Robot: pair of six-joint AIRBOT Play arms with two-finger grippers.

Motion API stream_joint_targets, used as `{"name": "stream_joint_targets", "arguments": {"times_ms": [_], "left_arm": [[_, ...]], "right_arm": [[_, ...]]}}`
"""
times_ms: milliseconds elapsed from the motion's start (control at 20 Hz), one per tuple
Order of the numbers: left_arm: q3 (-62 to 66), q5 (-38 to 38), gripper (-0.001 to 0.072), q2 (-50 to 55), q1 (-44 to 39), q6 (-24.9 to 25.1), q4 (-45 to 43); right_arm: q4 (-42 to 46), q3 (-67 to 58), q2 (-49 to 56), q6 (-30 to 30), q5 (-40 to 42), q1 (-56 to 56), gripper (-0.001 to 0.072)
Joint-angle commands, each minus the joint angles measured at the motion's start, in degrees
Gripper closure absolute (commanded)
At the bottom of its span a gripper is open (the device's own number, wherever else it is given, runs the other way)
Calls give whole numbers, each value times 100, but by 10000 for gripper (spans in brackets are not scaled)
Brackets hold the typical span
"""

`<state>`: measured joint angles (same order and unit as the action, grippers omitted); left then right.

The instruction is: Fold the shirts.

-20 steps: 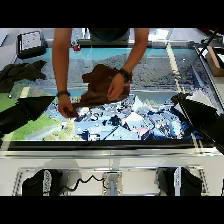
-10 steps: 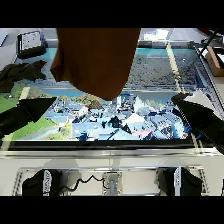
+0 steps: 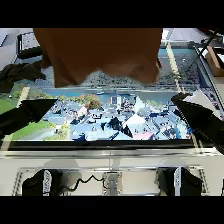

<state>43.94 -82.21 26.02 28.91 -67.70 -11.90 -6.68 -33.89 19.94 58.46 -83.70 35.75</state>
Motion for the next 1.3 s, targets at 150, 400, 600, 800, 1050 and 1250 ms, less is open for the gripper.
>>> {"name": "stream_joint_targets", "arguments": {"times_ms": [150,400,600,800,1050,1250], "left_arm": [[-2,7,12,-4,-4,0,-188],[-2,9,12,-4,-4,0,-190],[-2,9,12,-4,-4,0,-190],[-2,9,12,-4,-4,0,-214],[-2,4,12,-4,-4,-2,-227],[-2,2,12,-4,-4,-2,-227]], "right_arm": [[243,2,-4,2,0,-2,344],[332,2,-2,4,-2,-2,344],[332,2,-2,2,-2,-2,344],[332,2,-4,2,-2,-2,344],[343,2,-2,2,-52,-2,344],[420,2,-4,2,-160,-2,344]]}}
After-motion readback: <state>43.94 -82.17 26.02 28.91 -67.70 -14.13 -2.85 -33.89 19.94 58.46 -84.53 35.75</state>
